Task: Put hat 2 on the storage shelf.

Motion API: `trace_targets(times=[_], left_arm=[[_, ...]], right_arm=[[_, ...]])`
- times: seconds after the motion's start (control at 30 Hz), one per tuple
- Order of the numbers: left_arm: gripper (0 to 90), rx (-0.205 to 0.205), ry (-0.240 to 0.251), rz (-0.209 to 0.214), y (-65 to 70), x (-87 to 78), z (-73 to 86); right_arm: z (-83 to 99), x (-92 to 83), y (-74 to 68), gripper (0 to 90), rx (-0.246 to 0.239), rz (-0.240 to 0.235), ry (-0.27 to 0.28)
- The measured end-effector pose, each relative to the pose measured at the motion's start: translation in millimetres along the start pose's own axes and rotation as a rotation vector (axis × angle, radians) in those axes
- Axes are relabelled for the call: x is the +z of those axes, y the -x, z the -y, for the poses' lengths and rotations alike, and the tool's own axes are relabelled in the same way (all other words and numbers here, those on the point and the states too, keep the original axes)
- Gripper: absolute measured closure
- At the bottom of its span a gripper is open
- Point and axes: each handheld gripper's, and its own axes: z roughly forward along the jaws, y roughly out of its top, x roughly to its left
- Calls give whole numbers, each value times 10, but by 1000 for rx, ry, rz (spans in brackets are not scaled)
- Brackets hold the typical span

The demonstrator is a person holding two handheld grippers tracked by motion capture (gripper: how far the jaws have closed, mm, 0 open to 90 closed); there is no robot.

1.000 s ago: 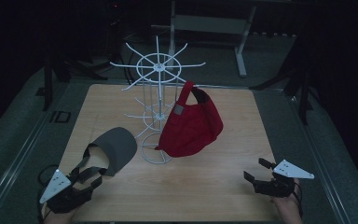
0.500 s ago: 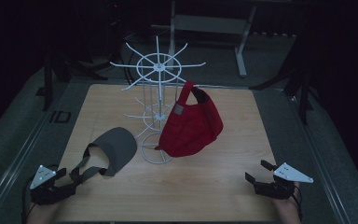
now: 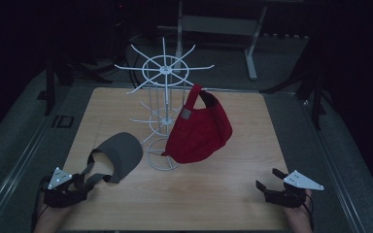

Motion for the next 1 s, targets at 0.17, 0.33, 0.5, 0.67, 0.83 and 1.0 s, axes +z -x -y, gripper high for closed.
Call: trace_targets(times=[0.17,0.33,0.5,0.67,0.83,1.0], left_arm=[[473,75,-36,0,72,27,-7],[700,88,-35,50,144,29,-12],[822,129,-42,42,244,29,-28],[841,89,70,75,210,-64,-64],[843,91,198,97,181,-289,-266],[843,141,279,101,237,-473,-552]], right_arm=[[8,-4,16,152,3,6,0],[19,-2,19,152,11,7,-2],[21,1,26,152,21,1,-3],[4,-22,30,152,24,4,7],[-4,-41,49,153,38,8,23],[-5,-53,50,155,40,19,24]])
